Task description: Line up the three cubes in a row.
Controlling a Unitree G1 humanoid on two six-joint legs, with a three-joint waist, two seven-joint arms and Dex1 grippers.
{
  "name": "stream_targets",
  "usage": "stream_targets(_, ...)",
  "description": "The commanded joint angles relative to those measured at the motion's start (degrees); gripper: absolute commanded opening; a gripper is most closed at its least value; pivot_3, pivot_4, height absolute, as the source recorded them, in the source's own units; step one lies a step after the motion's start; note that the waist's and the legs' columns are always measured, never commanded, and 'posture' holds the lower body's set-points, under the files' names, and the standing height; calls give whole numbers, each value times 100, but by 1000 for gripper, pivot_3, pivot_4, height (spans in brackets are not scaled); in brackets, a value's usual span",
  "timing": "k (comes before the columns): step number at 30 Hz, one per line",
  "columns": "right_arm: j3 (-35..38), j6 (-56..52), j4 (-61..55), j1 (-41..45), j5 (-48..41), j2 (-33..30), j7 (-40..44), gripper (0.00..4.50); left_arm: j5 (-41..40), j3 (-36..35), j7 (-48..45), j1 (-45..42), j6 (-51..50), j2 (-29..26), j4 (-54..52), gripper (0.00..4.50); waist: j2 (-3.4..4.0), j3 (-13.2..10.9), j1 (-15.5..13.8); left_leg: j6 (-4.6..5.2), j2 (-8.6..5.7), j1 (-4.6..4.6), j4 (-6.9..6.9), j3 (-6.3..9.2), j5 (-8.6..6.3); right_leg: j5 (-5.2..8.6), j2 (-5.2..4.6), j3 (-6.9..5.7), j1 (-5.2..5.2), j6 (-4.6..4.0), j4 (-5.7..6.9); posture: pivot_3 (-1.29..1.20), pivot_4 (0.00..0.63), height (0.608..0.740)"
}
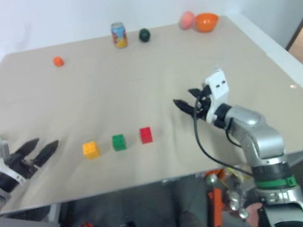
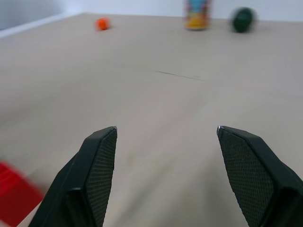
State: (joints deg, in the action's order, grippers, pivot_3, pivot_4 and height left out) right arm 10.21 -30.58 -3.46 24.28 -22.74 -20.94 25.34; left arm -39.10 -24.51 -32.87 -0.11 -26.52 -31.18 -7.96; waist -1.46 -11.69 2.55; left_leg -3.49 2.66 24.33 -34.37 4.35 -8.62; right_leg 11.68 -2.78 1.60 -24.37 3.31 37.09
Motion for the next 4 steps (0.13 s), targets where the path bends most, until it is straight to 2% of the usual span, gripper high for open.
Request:
stream_targets(1,246,186,-328,-129,-43,270,-447,3471,-98,-163,520,229,-36,339,-671,4451,0,0,0,0,0,-3,-1,-1,0,-2,2,1,1,-4,0,0,150,740)
stream_targets(4,273,273,-209,-116,-30,412,-596,3471,-34,-131,758,187,56,581,-696,4451,0,0,1,6,3,-5,-8,-1,5,-12,8,2,4,-19,0,0,150,740)
